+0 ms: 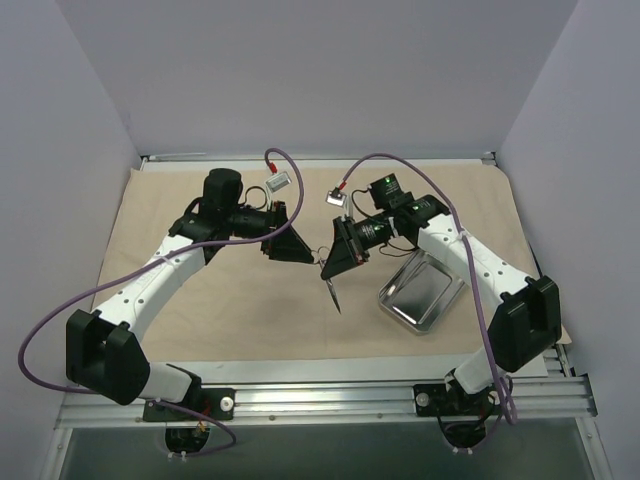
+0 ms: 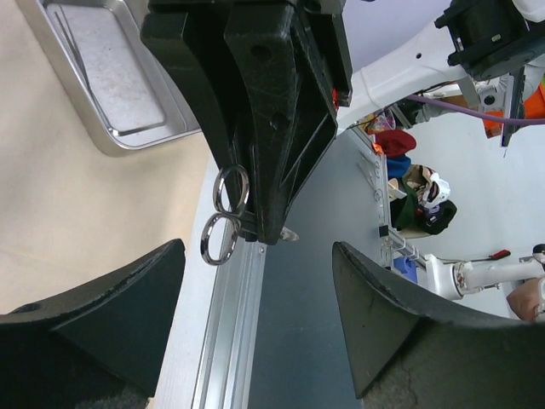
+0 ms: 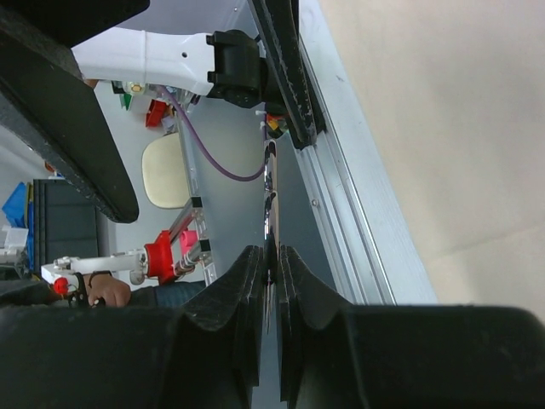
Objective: Open and lay out the surgical kit
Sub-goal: Place the medical item in the surgical kit.
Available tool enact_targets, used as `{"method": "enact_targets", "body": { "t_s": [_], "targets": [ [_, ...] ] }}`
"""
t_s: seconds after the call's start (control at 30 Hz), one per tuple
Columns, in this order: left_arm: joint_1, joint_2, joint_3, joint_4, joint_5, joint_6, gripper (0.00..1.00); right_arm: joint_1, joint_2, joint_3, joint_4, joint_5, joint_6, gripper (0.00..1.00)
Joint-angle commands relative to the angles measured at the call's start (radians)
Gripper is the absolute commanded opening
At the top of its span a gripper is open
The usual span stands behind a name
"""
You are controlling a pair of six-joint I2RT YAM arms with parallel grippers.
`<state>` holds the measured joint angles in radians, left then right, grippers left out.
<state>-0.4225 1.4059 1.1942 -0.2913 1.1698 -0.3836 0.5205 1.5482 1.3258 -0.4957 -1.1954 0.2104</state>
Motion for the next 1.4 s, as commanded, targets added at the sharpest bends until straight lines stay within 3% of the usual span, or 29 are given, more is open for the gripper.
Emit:
{"method": "enact_targets", "body": {
  "t_s": [0.0,0.33,0.67,0.8,1.03,1.23,1.37],
  "targets": [
    [0.002,-0.028,0.002,0.053,0.042,-0.009,0.77,0.022,-0.02,0.035,0.028,-0.046,0.029,0.0],
    [0.001,-0.002,-0.001,0.034,0.064,0.0,0.58,0.027,-0.022,0.039,0.063,-0.044,0.053,0.0],
    [-0.001,0.051,0.018,-0.011,0.094,0.034,0.03,0.026,0.009,0.069,0.034,-0.049,0.023,0.0],
    [0.001,0.064,0.004,-0.01,0.091,0.043,0.02,0.026,0.03,0.105,-0.055,-0.033,-0.031,0.04],
    [0.013,0.062,-0.031,0.13,0.093,-0.046,0.02,0.006,0.02,0.108,-0.055,-0.018,-0.025,0.35],
    [0.028,0.076,-0.065,0.274,0.11,-0.152,0.02,-0.028,0.019,0.118,-0.058,-0.004,-0.026,0.52],
    [0.069,0.093,-0.074,0.336,0.122,-0.182,0.02,-0.08,0.033,0.141,-0.113,0.103,-0.038,0.6]
  ]
}}
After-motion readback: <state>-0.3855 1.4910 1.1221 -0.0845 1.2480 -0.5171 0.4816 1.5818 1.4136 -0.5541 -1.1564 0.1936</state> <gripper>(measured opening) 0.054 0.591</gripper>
